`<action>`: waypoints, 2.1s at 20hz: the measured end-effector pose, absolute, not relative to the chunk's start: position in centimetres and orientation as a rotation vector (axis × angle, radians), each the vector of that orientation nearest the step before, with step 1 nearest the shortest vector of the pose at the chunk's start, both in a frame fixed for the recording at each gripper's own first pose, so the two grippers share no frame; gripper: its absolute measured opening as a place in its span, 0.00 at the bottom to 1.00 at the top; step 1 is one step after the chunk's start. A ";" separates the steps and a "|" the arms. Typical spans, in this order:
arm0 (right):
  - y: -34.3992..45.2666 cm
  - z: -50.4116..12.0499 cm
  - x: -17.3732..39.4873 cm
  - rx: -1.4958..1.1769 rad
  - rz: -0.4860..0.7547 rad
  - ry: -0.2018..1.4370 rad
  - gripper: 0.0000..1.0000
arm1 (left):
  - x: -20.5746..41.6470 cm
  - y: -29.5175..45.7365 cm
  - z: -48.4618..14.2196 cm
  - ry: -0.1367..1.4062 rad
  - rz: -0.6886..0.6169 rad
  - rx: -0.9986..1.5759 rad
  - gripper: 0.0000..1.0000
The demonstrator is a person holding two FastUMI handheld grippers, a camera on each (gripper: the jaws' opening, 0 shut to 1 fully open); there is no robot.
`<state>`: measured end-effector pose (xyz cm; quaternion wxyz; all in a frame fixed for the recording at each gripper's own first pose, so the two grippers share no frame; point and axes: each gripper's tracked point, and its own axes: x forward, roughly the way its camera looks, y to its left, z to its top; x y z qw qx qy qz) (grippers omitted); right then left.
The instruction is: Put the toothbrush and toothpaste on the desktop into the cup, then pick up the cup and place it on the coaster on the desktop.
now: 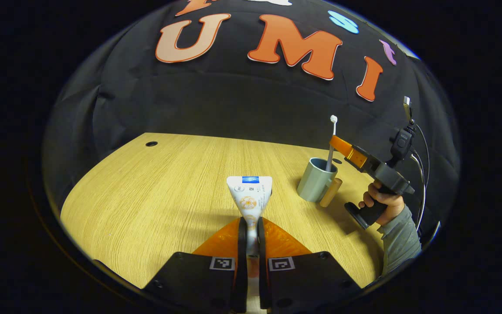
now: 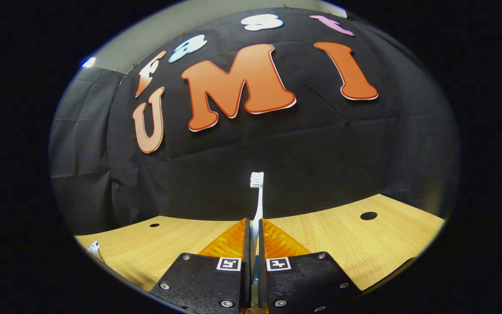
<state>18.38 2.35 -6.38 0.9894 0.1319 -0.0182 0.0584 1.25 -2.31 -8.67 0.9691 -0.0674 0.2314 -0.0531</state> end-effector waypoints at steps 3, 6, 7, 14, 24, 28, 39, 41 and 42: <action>1.8 -8.0 17.7 0.226 0.094 0.004 0.07 | 2.5 -3.0 -7.0 0.438 -0.132 -0.122 0.14; 1.2 -8.6 16.7 0.218 0.087 0.023 0.07 | 3.9 -3.6 -5.6 0.411 -0.162 -0.110 0.14; 1.0 -8.9 16.5 0.221 0.083 0.031 0.07 | 4.4 -4.0 -5.4 0.401 -0.167 -0.104 0.14; -0.4 -9.8 13.6 0.251 0.082 0.062 0.20 | 9.1 -6.3 -3.1 0.310 -0.220 -0.088 0.14; -3.2 -10.7 8.5 0.275 0.049 0.096 0.46 | 14.7 -11.1 -0.2 0.183 -0.299 -0.097 0.14; -3.5 -10.8 6.8 0.245 0.054 0.097 0.55 | 16.1 -12.9 1.2 0.113 -0.335 -0.093 0.14; -3.0 -11.8 3.0 0.220 0.101 0.137 0.70 | 20.3 -16.5 4.4 -0.071 -0.393 -0.188 0.14; -3.0 -12.0 2.6 0.220 0.099 0.141 0.70 | 21.2 -17.3 4.8 -0.101 -0.412 -0.211 0.14; -3.1 -12.0 2.4 0.219 0.099 0.142 0.71 | 21.5 -17.5 5.0 -0.115 -0.417 -0.226 0.14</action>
